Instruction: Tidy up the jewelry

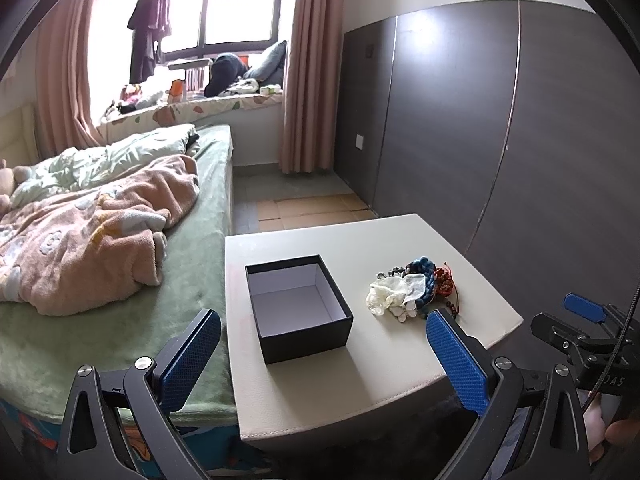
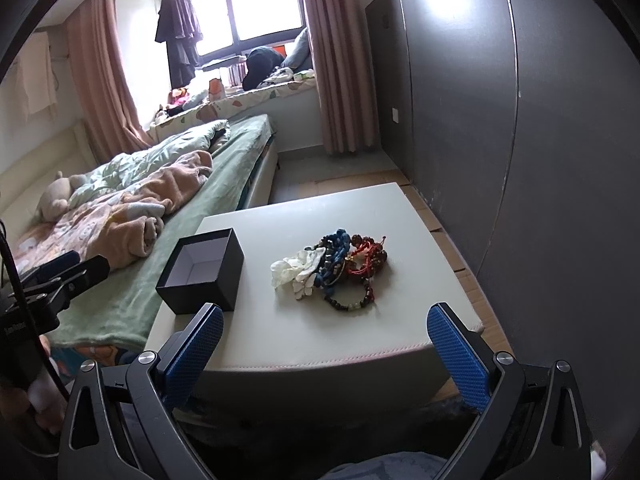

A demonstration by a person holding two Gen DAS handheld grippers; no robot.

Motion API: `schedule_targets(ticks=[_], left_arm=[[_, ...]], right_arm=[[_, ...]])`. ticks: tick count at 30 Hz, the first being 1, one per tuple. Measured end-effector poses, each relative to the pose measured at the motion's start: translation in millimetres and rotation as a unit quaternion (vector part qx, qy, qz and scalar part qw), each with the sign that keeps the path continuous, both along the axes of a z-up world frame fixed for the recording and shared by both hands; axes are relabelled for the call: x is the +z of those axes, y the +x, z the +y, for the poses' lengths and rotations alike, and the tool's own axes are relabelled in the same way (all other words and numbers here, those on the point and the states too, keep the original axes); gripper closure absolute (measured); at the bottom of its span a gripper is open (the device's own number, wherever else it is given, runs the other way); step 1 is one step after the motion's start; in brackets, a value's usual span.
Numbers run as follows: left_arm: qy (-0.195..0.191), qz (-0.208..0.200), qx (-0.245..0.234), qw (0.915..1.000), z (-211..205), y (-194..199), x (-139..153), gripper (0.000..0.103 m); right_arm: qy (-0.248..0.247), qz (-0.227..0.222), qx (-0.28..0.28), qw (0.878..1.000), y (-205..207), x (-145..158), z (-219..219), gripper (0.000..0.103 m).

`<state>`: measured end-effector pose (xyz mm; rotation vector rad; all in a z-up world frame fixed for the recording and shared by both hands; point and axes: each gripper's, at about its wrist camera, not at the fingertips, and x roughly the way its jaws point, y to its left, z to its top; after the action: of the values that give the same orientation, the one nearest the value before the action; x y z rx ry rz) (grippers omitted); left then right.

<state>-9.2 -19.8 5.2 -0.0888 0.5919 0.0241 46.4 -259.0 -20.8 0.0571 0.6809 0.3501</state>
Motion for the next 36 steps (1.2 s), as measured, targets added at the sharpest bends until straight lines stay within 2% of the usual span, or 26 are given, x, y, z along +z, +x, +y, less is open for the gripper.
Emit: schedule_targets(ticks=[9,14,19,28,36], left_arm=[[-0.002,0.006,-0.005,1.0,2.3,3.2,-0.7,0.0],[-0.016,0.013,-0.016,0.9997,8.8,6.5,-0.1,0.0],[0.006,0.013,-0.032,0.9994,3.5,13.1,6.3,0.0],[0.022,0.021,-0.065,0.9974,-19.0,42.4,22.1,0.0],[0.015,0.032,-0.082,0.996,-34.0,74.8,29.4,0.0]], right_arm=[[0.0,0.001,-0.002,1.0,-2.4,-0.3,2.3,0.0],[0.007,0.008,-0.003,1.0,-1.0,-1.1,-0.7,0.0],[0.036,0.033,-0.003,0.999,7.6,0.6,-13.3,0.0],[0.065,0.03,-0.02,0.997,32.7,22.3,-34.4,0.0],[0.084,0.03,-0.024,0.996,61.9,40.9,-41.7,0.0]])
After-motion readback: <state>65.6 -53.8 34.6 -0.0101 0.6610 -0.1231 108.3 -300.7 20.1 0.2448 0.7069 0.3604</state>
